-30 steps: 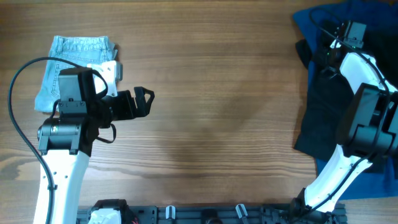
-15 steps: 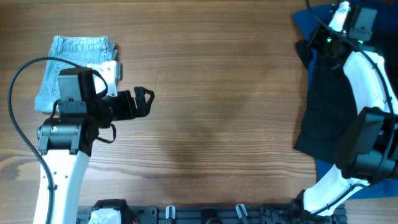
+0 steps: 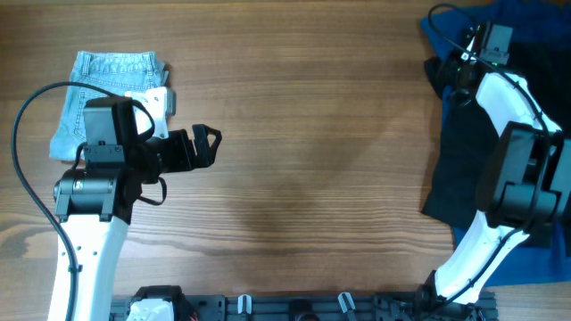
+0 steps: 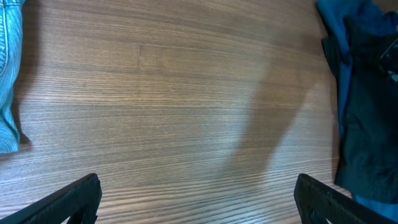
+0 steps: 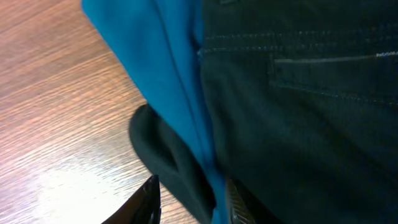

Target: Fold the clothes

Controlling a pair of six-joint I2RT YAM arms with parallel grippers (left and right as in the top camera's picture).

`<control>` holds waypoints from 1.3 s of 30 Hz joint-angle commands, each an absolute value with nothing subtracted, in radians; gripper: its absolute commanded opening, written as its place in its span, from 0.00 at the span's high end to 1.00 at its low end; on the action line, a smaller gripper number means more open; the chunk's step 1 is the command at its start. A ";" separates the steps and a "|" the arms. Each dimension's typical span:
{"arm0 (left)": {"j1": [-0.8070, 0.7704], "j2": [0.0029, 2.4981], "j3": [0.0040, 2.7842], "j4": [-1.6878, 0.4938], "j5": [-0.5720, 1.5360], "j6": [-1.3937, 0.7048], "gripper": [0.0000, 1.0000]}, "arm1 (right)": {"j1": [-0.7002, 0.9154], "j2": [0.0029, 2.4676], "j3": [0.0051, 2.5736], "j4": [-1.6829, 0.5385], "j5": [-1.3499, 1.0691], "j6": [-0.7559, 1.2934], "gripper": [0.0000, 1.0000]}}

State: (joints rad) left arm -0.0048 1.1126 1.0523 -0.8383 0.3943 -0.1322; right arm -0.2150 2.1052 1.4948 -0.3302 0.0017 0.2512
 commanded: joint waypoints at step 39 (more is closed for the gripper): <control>-0.009 1.106 1.071 -0.827 0.414 -0.116 0.00 | -0.236 1.932 1.497 -0.417 -0.050 0.273 0.60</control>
State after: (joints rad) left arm -0.0048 1.1126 1.0523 -0.8307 0.3943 -0.1322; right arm -0.2359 1.8835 1.4948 -0.4137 -0.1764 0.2813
